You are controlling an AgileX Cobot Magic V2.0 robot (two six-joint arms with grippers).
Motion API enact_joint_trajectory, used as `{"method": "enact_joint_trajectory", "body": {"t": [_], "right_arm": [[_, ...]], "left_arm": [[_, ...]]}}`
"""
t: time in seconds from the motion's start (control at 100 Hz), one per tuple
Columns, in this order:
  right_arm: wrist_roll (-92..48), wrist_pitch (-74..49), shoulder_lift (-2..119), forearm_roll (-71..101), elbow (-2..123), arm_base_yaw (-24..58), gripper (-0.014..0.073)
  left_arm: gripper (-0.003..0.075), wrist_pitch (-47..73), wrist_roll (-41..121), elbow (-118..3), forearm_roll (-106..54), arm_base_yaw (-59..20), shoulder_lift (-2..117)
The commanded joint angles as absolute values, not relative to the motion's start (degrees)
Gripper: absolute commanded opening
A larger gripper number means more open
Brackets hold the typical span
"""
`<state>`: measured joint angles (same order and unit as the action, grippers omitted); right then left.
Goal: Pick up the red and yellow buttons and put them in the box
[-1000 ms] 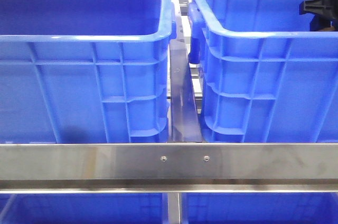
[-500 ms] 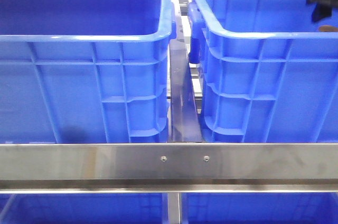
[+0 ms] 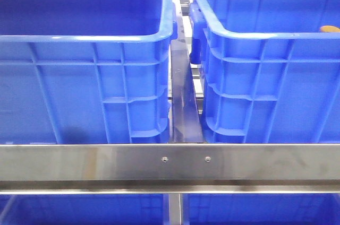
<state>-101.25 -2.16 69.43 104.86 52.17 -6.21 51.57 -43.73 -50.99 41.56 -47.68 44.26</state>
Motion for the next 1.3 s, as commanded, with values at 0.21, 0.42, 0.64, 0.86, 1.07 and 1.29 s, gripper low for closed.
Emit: {"method": "enact_joint_trajectory", "body": {"t": [0.21,0.42,0.64,0.86,1.07,1.29], "right_arm": [[-101.94,-6.62,48.5,107.69,39.32,-6.61,0.054],[-101.94,-6.56,38.74,107.72,32.67,-6.61,0.0499],[-101.94,-6.51,34.99,107.72,31.12,-6.61,0.0155],[-101.94,-6.69,34.99,107.93,31.12,-6.61,-0.0069],[-101.94,-6.91,34.99,107.93,31.12,-6.61,-0.0068],[-101.94,-6.91,34.99,107.93,31.12,-6.61,-0.0068]], "left_arm": [[-0.0019,48.77,-44.51,-52.47,43.54,-47.89,44.01],[-0.0019,48.77,-44.51,-52.47,43.54,-47.89,44.01],[-0.0019,48.77,-44.51,-52.47,43.54,-47.89,44.01],[-0.0019,48.77,-44.51,-52.47,43.54,-47.89,44.01],[-0.0019,48.77,-44.51,-52.47,43.54,-47.89,44.01],[-0.0019,48.77,-44.51,-52.47,43.54,-47.89,44.01]]}}
